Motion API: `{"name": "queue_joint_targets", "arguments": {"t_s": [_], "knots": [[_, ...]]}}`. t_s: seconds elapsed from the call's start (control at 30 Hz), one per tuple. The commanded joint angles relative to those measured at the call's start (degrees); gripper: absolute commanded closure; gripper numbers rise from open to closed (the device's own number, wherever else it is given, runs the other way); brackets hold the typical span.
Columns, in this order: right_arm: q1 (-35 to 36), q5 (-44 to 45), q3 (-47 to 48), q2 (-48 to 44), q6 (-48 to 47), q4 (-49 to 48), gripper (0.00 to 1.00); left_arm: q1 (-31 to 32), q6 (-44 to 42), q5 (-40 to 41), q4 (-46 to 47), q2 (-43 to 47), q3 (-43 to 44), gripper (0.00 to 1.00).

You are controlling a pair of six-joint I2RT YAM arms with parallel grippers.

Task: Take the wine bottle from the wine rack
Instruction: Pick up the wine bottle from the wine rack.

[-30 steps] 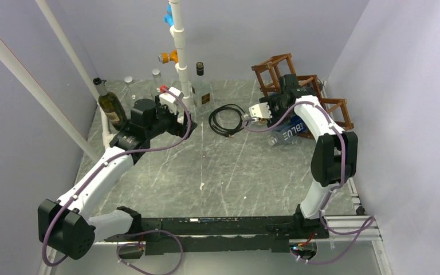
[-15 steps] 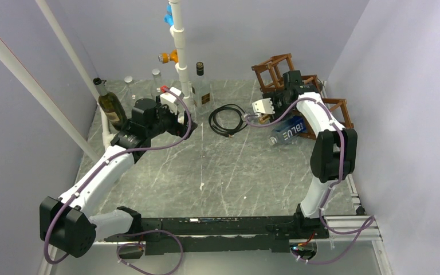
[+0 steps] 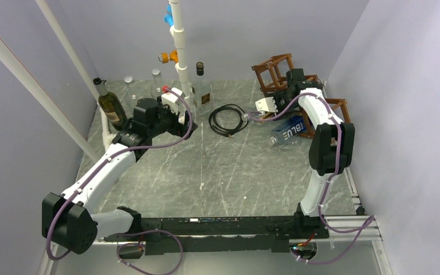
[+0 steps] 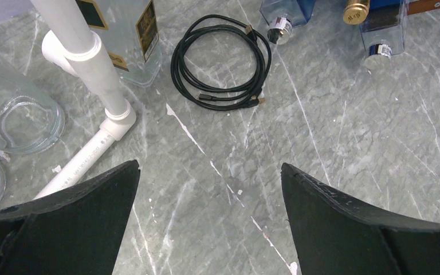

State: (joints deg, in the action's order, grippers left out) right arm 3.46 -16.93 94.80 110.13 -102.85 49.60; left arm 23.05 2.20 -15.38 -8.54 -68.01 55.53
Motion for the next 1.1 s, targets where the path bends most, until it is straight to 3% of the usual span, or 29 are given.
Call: {"name": "queue_joint_targets", "arguments": {"t_s": [0.0, 0.23, 0.33, 1.07], "knots": [[-0.5, -1.36, 3.19, 1.78, -2.24, 0.97, 0.4, -0.28, 0.01, -1.42, 0.06, -0.2, 1.95, 0.01], [-0.33, -3.85, 2.33, 0.65, -5.19, 4.18, 0.67, -0.37, 0.16, -1.78, 0.01, -0.33, 2.08, 0.01], [-0.1, -6.06, 1.66, -0.41, -6.3, 4.89, 1.0, -0.37, 0.23, -2.02, 0.01, -0.44, 2.12, 0.01], [6.47, -9.63, -2.69, -4.86, 1.55, 2.88, 1.0, -0.45, 0.7, -2.86, 0.09, -0.55, 2.19, 0.01]]}}
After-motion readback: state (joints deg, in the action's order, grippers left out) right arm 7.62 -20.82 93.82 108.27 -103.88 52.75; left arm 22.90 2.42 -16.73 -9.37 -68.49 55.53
